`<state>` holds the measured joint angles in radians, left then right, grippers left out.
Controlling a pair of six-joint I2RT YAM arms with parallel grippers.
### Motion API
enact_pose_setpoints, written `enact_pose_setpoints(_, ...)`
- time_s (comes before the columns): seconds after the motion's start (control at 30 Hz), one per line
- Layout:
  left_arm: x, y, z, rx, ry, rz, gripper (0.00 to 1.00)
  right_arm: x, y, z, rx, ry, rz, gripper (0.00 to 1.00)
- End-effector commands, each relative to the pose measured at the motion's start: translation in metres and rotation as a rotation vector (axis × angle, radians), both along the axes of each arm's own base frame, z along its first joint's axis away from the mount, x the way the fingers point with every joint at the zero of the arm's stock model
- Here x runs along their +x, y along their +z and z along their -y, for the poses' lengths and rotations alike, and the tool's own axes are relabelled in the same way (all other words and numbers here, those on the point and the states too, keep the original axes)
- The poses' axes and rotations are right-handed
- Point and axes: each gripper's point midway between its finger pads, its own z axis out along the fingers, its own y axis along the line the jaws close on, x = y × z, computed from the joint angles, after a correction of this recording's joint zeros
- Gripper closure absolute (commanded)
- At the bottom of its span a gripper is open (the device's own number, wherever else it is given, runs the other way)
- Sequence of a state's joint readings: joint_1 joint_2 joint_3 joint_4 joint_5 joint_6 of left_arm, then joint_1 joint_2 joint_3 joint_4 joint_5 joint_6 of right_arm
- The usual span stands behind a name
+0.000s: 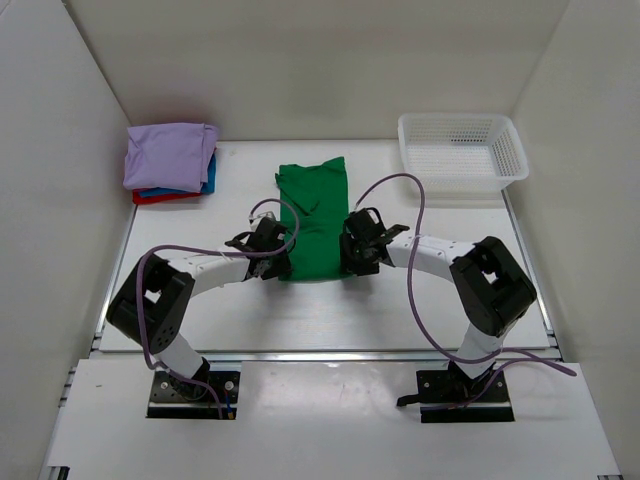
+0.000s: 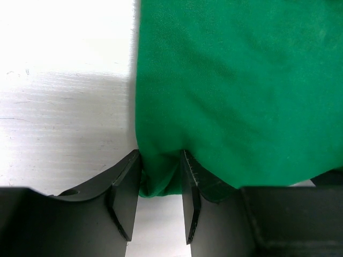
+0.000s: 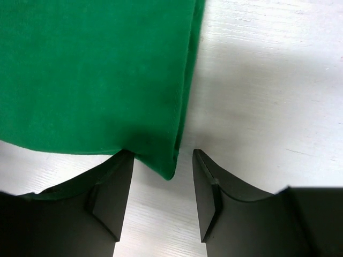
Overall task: Fold and stack the t-shirts
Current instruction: Grab one side of the 2/3 rectangular tshirt with both arms
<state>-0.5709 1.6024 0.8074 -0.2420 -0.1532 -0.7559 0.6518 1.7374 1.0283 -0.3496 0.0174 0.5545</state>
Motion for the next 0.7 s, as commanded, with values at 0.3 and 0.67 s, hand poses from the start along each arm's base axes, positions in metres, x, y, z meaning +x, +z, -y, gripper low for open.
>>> enact_pose_setpoints(0.3, -0.041, -0.034, -0.02, 0.078, -0.03, -0.139, 0.69, 0.0, -0.025, 0.013, -0.057, -0.017, -0.04, 0.94)
enact_pose_setpoints(0.67, -0.049, -0.028, -0.018, 0.077, -0.066, -0.146, 1.0, -0.017, -0.02, 0.008, -0.036, 0.037, -0.038, 0.99)
